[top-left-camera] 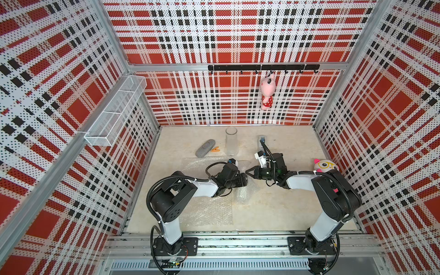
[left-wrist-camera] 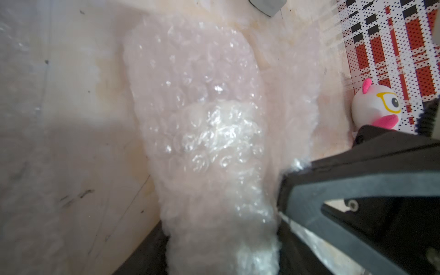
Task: Wrap vases in bubble wrap
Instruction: Wrap the vase in bubble wrap.
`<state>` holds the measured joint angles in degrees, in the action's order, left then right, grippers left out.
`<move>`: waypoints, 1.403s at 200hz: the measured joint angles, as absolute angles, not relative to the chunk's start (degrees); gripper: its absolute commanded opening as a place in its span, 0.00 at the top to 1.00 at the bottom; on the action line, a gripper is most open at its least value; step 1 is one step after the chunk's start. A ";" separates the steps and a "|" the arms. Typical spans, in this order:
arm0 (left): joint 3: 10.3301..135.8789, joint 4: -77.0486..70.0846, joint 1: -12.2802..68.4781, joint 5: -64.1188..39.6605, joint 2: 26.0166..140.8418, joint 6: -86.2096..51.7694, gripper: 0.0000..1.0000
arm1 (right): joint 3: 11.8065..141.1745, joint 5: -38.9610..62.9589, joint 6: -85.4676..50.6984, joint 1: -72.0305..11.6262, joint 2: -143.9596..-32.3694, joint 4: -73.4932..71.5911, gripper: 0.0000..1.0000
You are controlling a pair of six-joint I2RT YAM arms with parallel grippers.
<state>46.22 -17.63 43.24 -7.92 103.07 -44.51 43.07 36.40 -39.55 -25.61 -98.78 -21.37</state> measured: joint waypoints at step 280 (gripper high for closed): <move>30.89 -22.81 40.93 -19.64 87.85 -47.33 0.02 | 45.36 31.94 -44.82 -32.25 -105.93 -32.47 0.94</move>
<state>30.89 -22.81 40.93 -19.64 87.85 -47.33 45.36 31.94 -44.82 -32.25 -105.93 -32.47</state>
